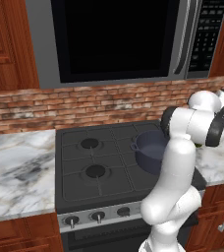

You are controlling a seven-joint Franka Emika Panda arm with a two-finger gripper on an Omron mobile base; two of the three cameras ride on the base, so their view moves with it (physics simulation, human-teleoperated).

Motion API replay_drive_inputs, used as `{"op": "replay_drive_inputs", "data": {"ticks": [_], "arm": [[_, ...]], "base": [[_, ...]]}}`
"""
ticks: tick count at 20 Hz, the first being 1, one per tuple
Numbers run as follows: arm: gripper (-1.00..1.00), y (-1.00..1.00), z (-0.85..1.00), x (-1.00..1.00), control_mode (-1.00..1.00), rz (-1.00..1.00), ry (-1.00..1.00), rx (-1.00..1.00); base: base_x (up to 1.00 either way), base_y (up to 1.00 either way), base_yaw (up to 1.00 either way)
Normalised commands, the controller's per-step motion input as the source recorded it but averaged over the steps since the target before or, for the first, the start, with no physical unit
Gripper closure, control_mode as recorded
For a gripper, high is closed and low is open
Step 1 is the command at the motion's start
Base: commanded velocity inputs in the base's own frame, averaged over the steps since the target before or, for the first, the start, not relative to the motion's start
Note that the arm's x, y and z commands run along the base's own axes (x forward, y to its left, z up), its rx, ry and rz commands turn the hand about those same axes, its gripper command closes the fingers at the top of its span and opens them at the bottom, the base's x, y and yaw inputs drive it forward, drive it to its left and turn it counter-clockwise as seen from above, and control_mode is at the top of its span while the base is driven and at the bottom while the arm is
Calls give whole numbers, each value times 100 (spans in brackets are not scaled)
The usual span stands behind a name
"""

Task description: Turn on the burner for the pot on the stove. Wait thirty seconds for the pot to heat up. Then add the lime to the pot.

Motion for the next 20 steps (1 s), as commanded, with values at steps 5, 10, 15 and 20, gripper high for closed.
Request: {"op": "replay_drive_inputs", "data": {"ticks": [5, 10, 15, 20], "arm": [[-100, 0, -5, 27, -100, 0, 0, -2], [-100, -1, -5, 7, -100, 0, 0, -1], [-100, -1, -13, 2, -100, 0, 4, 0], [-100, 0, -14, 0, -100, 0, 9, 0]], "base": [[0, 0, 0], [0, 0, 0], [0, 0, 0], [0, 0, 0]]}}
